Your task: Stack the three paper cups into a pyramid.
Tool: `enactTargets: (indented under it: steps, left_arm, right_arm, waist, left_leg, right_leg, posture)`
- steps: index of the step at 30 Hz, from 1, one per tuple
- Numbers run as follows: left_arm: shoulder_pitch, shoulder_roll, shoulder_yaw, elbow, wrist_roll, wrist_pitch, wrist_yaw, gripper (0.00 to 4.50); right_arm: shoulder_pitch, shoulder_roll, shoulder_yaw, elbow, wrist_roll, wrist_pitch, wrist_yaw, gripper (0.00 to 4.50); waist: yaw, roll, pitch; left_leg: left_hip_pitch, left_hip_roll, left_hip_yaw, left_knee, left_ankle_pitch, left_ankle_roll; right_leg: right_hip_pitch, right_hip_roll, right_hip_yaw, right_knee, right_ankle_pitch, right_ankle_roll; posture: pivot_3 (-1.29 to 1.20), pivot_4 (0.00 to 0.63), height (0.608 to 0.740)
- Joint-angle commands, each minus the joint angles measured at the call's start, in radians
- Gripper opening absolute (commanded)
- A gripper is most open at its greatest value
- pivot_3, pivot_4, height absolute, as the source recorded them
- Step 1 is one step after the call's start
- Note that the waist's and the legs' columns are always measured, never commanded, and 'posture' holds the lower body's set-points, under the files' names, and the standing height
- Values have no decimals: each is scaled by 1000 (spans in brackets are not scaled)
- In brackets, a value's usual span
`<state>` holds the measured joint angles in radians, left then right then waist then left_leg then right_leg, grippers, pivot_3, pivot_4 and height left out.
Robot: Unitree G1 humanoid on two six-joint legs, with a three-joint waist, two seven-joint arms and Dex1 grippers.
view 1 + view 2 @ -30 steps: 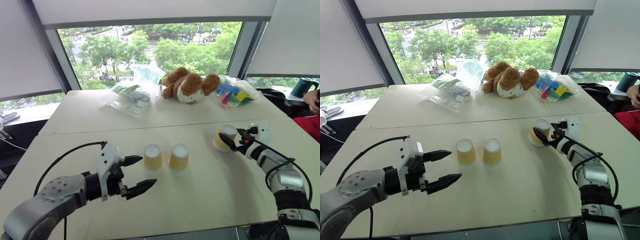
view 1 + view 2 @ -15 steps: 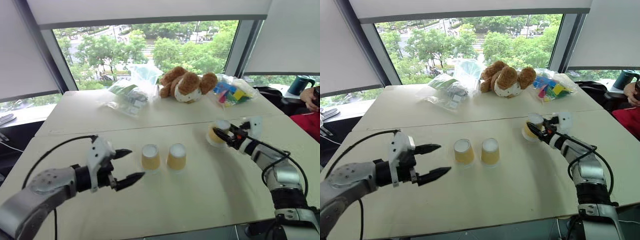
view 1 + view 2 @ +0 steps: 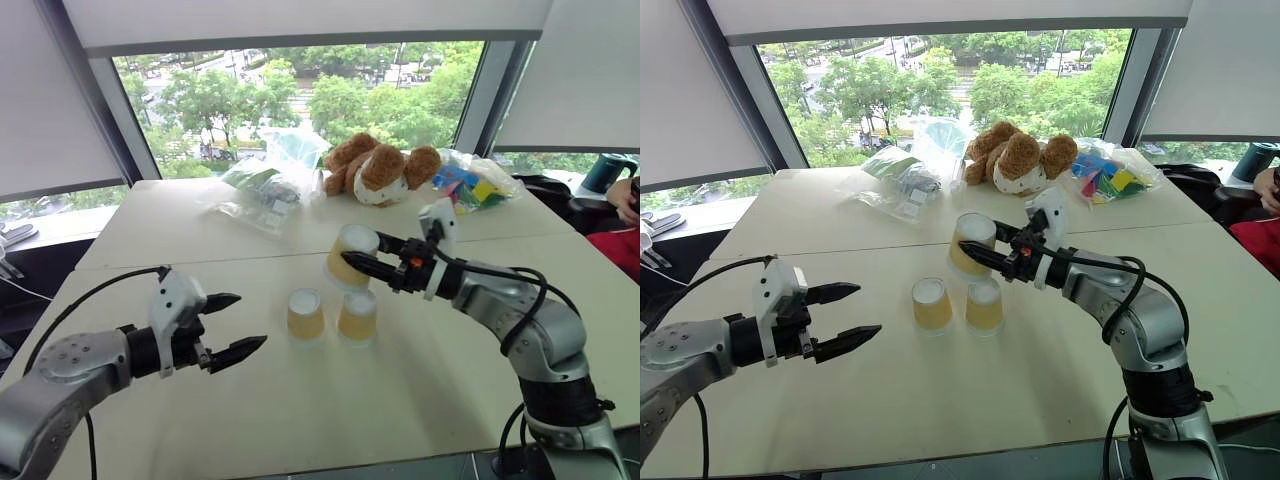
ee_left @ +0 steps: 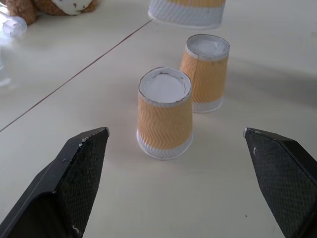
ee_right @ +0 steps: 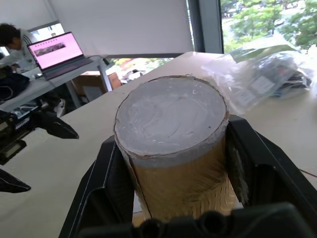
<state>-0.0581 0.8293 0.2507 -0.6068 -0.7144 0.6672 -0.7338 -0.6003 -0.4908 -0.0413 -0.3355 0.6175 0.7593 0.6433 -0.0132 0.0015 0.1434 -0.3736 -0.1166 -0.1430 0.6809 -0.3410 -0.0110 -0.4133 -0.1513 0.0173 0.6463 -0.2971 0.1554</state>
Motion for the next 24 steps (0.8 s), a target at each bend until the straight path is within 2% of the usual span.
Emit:
enactTargets:
  steps: [1,14,24]
  left_arm:
    - [0,-9,-1,-26,13,-23,5,4500]
    - [33,-35,-27,-49,47,-34,18,4500]
    - [39,-51,-29,-59,55,-30,37,4500]
  right_arm:
    - [-10,8,11,-57,26,4,3,2150]
    - [-27,-31,105,-28,-16,-4,95,2150]
    - [-40,-33,131,33,-79,-56,132,2150]
  waist:
    - [0,0,0]
    - [-2,0,0]
    - [-1,0,0]
  left_leg:
    - [0,0,0,0,0,0]
    - [0,0,0,0,0,0]
    - [0,0,0,0,0,0]
  right_leg:
    - [0,0,0,0,0,0]
    - [-1,0,0,0,0,0]
    - [-1,0,0,0,0,0]
  posture:
    - [0,150,740]
    - [0,150,740]
    - [0,150,740]
